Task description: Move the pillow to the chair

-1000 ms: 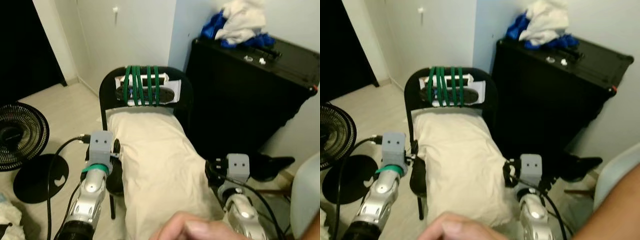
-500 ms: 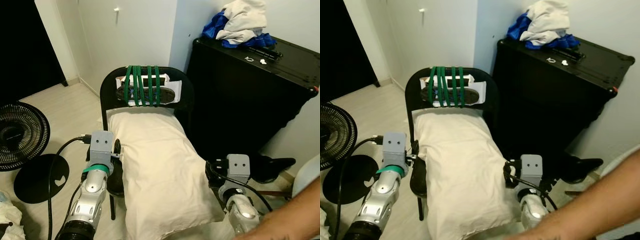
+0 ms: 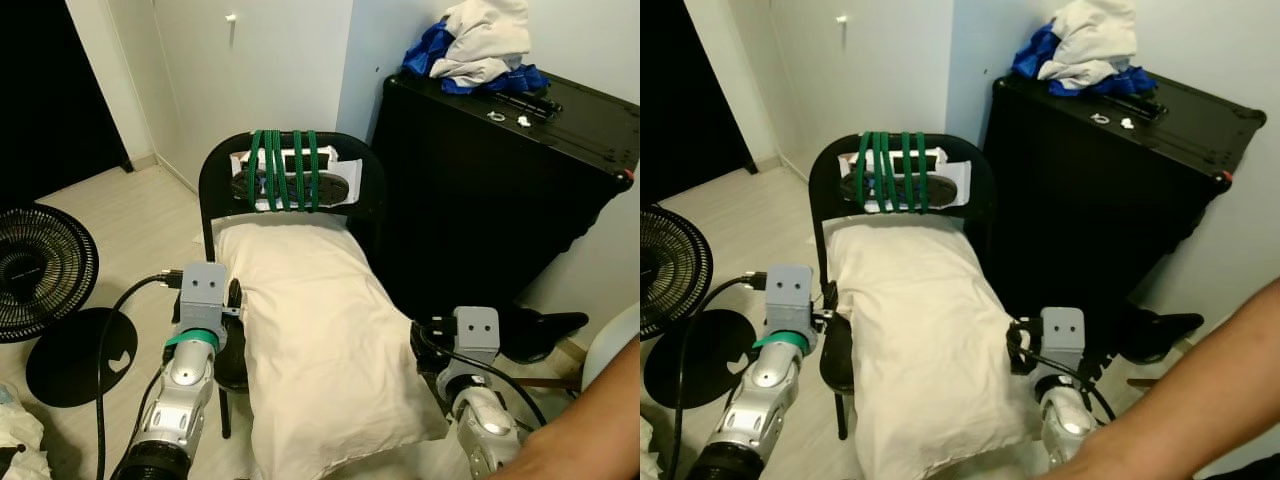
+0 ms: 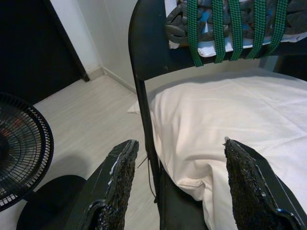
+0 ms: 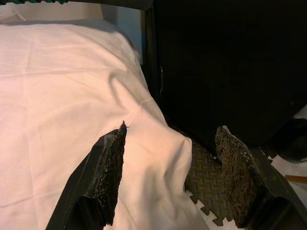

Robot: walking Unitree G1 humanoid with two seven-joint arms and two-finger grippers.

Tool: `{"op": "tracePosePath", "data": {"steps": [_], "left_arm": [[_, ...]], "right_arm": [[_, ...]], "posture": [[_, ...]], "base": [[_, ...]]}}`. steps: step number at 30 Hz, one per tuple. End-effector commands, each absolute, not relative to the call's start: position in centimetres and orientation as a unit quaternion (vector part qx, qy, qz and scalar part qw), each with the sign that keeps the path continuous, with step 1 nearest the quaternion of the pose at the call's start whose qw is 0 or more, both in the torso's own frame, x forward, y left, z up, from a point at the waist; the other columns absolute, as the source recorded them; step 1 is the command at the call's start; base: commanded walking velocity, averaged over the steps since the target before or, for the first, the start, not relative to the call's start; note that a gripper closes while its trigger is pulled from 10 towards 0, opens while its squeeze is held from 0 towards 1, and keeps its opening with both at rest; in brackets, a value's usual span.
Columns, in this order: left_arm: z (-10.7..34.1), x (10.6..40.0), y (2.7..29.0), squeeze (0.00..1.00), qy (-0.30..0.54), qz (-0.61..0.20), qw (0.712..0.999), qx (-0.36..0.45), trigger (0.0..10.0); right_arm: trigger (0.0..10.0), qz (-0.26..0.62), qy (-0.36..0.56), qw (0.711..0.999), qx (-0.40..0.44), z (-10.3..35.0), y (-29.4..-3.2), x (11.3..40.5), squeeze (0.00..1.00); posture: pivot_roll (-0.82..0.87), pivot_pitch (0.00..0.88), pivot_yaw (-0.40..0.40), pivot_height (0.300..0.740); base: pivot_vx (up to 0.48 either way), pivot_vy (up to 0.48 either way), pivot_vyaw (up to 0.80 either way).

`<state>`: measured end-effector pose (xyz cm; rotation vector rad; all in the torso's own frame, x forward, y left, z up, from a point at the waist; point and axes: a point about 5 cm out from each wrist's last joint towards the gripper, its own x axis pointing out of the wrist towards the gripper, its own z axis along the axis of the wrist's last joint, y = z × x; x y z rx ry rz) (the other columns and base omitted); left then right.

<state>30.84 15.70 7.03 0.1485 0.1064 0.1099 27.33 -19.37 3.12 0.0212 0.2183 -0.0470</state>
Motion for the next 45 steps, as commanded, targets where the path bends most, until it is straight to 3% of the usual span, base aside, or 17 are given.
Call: {"op": "tracePosePath", "data": {"steps": [1, 27, 45], "left_arm": [[6.4, 30.4, 15.8, 0.00, 0.068, 0.059, 0.993, 0.077, 10.0], [6.4, 30.4, 15.5, 0.00, 0.056, 0.035, 0.996, 0.055, 10.0], [6.8, 31.4, 14.9, 0.00, 0.057, 0.017, 0.997, 0.054, 10.0]], "right_arm": [[10.0, -0.030, 0.127, 0.991, 0.016, 2.4, -19.5, 26.9, 0.00], [10.0, -0.016, 0.113, 0.993, 0.001, 3.1, -19.0, 27.6, 0.00], [10.0, -0.029, 0.104, 0.994, 0.005, 3.3, -18.8, 27.5, 0.00]], "posture": [[0.06, 0.003, 0.040, 0.740], [0.07, 0.007, 0.025, 0.740], [0.04, 0.000, 0.071, 0.740]], "base": [[0.000, 0.000, 0.00], [0.000, 0.000, 0.00], [0.000, 0.000, 0.00]]}}
